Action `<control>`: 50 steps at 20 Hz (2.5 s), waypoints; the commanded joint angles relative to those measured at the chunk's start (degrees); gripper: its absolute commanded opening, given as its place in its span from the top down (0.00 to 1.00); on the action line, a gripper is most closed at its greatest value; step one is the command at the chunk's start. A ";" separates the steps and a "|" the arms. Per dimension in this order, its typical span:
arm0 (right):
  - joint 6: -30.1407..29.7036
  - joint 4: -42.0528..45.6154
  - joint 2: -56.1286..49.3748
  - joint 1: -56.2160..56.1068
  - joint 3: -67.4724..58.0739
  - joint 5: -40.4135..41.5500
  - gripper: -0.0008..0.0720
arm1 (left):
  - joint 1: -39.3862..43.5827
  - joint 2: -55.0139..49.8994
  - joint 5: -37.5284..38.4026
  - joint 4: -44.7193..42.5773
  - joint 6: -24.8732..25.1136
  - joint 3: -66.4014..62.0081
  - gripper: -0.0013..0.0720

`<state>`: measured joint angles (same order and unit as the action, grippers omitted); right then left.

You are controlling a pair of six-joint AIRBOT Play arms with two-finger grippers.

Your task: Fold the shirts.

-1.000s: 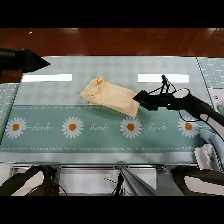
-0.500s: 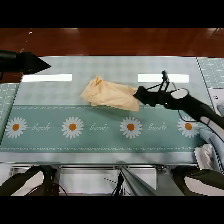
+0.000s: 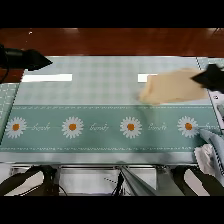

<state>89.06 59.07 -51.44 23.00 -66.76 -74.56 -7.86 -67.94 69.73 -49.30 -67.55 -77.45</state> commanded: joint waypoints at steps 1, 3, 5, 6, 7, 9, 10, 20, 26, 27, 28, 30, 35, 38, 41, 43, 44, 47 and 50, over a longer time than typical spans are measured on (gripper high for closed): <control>3.80 14.47 4.83 15.39 -9.94 -17.03 0.94 | 0.02 -4.07 -1.38 -0.02 1.95 0.00 0.95; 3.80 23.34 4.81 21.99 -14.27 -22.34 0.94 | 0.02 -6.75 -1.38 -0.02 4.48 0.00 0.95; 3.43 33.64 4.81 26.60 -16.52 -27.30 0.94 | 0.02 -9.07 -1.38 -0.02 5.60 0.00 0.95; 2.34 38.07 4.81 28.24 -16.61 -30.01 0.94 | 0.02 -10.14 -1.38 -0.02 5.70 0.00 0.95; 2.40 40.44 4.81 29.40 -16.61 -31.78 0.94 | 0.04 -11.06 -1.38 0.00 6.58 0.00 0.95; 3.67 40.81 5.18 30.51 -16.61 -31.78 0.94 | 0.02 -12.61 -1.40 -0.02 7.78 0.00 0.95; 5.40 41.40 5.18 30.51 -16.61 -31.78 0.94 | 0.02 -13.18 -1.40 0.00 8.52 0.00 0.95; 2.84 57.00 6.05 30.53 -16.46 -31.89 0.94 | -0.07 -16.96 -6.99 -0.04 12.07 -0.02 0.95; 0.74 58.14 10.84 30.51 -6.56 -31.85 0.93 | -0.44 -17.05 -11.54 -0.04 13.11 -0.02 0.95; 0.52 58.14 12.46 30.51 -4.13 -31.85 0.90 | -0.44 -17.05 -11.96 -0.04 13.11 -0.02 0.95; 0.02 58.14 14.05 30.51 -1.86 -31.85 0.81 | -0.44 -17.05 -12.39 -0.04 13.11 -0.02 0.95; -0.44 60.28 17.46 30.51 2.36 -31.80 0.78 | -0.46 -17.05 -12.81 -0.04 13.11 -0.02 0.95; -0.24 67.67 19.67 30.51 4.13 -28.17 0.36 | -0.46 -17.05 -12.55 -0.07 13.11 -0.02 0.95; 0.13 65.92 17.27 30.42 4.09 -26.56 0.36 | -0.46 -17.05 -12.22 -0.07 13.09 -0.07 0.95; -1.25 55.19 11.30 30.34 1.55 -23.69 0.36 | -0.46 -16.92 -10.60 -0.02 13.07 -0.35 0.95; -4.85 46.56 4.52 30.34 -4.37 -22.51 0.36 | -0.46 -16.50 -8.76 0.04 13.05 -0.48 0.95; -5.46 43.04 0.92 30.34 -8.09 -22.40 0.36 | -0.44 -16.24 -7.69 0.20 12.87 -0.94 0.95; -5.09 26.47 -9.97 30.32 -20.28 -20.17 0.36 | -0.17 -15.30 -5.73 0.39 12.66 -4.33 0.95; -4.15 10.12 -17.20 22.60 -25.57 -12.98 0.36 | 1.62 -14.86 -3.54 0.39 12.83 -11.32 0.44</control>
<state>84.86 87.59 -61.10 50.68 -85.95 -93.71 -7.44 -83.29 63.44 -49.06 -54.85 -83.68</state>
